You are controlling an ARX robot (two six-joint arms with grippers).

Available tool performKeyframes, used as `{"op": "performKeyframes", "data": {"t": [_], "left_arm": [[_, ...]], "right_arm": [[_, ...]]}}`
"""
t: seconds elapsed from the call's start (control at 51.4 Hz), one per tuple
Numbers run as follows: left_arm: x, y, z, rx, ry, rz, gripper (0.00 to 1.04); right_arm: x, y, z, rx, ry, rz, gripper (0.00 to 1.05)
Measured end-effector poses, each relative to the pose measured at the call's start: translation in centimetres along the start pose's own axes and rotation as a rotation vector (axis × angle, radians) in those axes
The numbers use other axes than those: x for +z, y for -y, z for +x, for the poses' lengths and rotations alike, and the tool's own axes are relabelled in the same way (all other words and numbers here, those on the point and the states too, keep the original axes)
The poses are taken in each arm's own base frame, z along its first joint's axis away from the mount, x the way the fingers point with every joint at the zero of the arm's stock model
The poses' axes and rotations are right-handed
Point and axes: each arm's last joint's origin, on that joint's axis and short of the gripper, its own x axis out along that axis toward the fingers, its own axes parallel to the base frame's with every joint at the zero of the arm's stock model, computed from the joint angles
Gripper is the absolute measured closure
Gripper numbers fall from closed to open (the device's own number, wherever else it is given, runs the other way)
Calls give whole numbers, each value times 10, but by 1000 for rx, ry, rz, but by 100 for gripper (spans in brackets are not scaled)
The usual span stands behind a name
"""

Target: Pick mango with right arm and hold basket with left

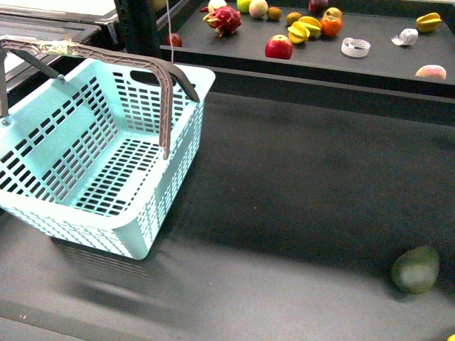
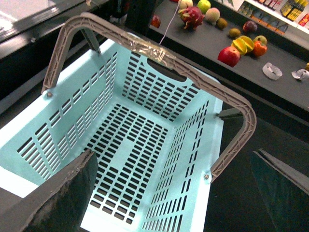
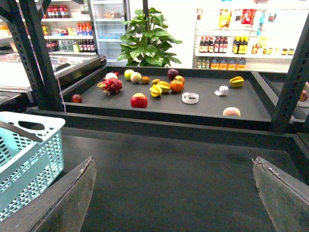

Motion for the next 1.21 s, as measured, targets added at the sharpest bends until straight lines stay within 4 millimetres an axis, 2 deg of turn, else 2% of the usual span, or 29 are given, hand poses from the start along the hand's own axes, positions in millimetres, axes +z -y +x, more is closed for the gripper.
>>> {"op": "performKeyframes", "data": {"t": [0.331,0.758,0.972,1.205], "left_arm": [[-4,4,66,4,-97,-131,6],[-6,11,118,-15,-157,-260,6],[4,21,145,-34,-145,-292,6],[6,25,174,-26,-155,-305,6]], "right_arm": [[0,0,0,0,0,0,8],[0,0,0,0,0,0,8],[0,0,0,0,0,0,8],[0,0,0,0,0,0,8]]}}
